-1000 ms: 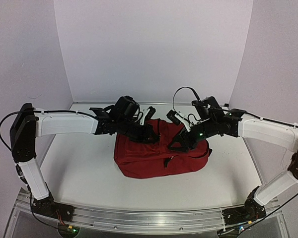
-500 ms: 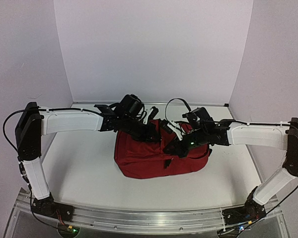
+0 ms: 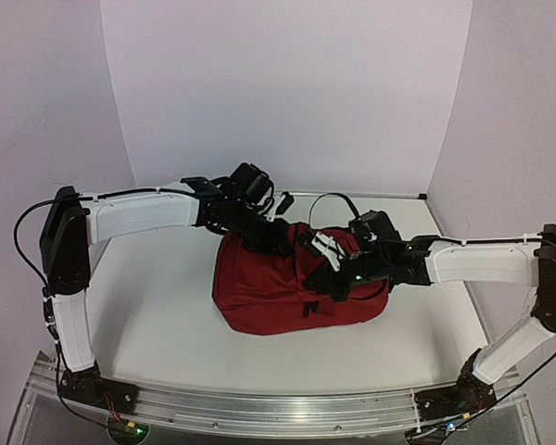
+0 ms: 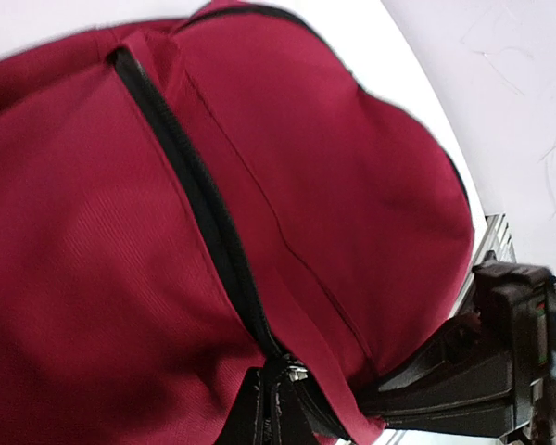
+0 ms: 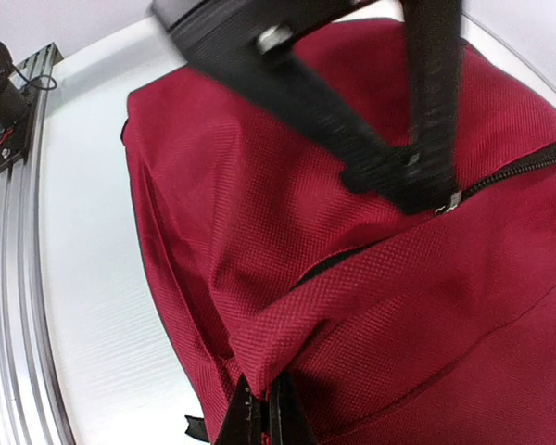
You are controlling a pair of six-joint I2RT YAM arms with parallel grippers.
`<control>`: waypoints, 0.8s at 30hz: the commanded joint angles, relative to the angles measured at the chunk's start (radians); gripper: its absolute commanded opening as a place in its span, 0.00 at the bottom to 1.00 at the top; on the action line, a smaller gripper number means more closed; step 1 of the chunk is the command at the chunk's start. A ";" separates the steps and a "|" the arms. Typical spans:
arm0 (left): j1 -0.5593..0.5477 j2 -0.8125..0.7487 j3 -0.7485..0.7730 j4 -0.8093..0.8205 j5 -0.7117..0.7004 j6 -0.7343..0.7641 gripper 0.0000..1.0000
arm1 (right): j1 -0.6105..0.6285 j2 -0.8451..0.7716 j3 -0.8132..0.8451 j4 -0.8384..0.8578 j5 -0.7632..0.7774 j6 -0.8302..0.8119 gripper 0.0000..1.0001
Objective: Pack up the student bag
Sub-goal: Zip the student bag at the center of the board.
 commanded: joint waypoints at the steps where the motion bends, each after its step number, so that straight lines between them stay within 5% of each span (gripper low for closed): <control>1: 0.073 -0.022 0.099 0.042 -0.074 0.087 0.01 | 0.052 -0.036 -0.047 -0.135 -0.122 -0.012 0.00; 10: 0.073 -0.112 -0.042 0.091 -0.099 0.093 0.05 | 0.092 -0.037 -0.060 -0.170 -0.250 -0.054 0.00; 24: 0.151 0.170 0.358 -0.040 -0.147 0.134 0.07 | 0.118 -0.034 -0.080 -0.186 -0.233 -0.094 0.00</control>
